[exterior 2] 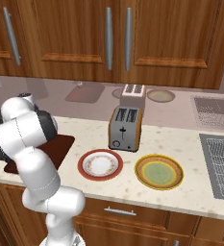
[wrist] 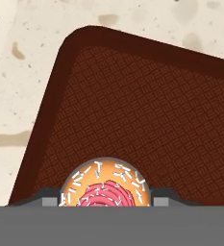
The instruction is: Move the dessert items from the plates to the tray.
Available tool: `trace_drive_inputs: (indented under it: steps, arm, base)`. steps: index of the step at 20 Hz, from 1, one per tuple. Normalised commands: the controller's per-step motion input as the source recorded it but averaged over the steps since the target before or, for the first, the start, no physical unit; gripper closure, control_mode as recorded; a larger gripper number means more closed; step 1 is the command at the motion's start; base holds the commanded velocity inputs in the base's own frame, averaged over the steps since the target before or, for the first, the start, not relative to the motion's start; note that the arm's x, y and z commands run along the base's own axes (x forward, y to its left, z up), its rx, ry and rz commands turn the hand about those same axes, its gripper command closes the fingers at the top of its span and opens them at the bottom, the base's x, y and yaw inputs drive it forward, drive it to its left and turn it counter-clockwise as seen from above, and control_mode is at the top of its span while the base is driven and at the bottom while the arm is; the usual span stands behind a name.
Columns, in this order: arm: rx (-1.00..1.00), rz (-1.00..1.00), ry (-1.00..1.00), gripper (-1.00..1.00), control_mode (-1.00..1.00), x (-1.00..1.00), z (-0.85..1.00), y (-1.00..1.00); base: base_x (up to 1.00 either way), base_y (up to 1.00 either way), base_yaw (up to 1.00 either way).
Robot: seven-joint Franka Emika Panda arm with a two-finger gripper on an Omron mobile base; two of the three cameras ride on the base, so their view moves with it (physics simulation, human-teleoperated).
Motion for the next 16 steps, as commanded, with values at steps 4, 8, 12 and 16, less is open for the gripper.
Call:
trace_drive_inputs:
  steps: [4, 8, 12, 16]
  arm:
    - [0.0, 0.0, 0.0, 1.0, -1.0, 0.0, -0.38, 0.0]
    - [0.01, 0.0, 0.0, 1.0, -1.0, 0.0, -0.31, 0.0]
    - [0.0, 0.0, 0.0, 1.0, -1.0, 0.0, -0.24, 0.0]
    - [0.0, 0.0, 0.0, 1.0, -1.0, 0.0, -0.18, 0.0]
  base:
    - [0.0, 0.0, 0.0]
    - [0.0, 0.0, 0.0]
    - [0.0, 0.0, 0.0]
    - [0.0, 0.0, 0.0]
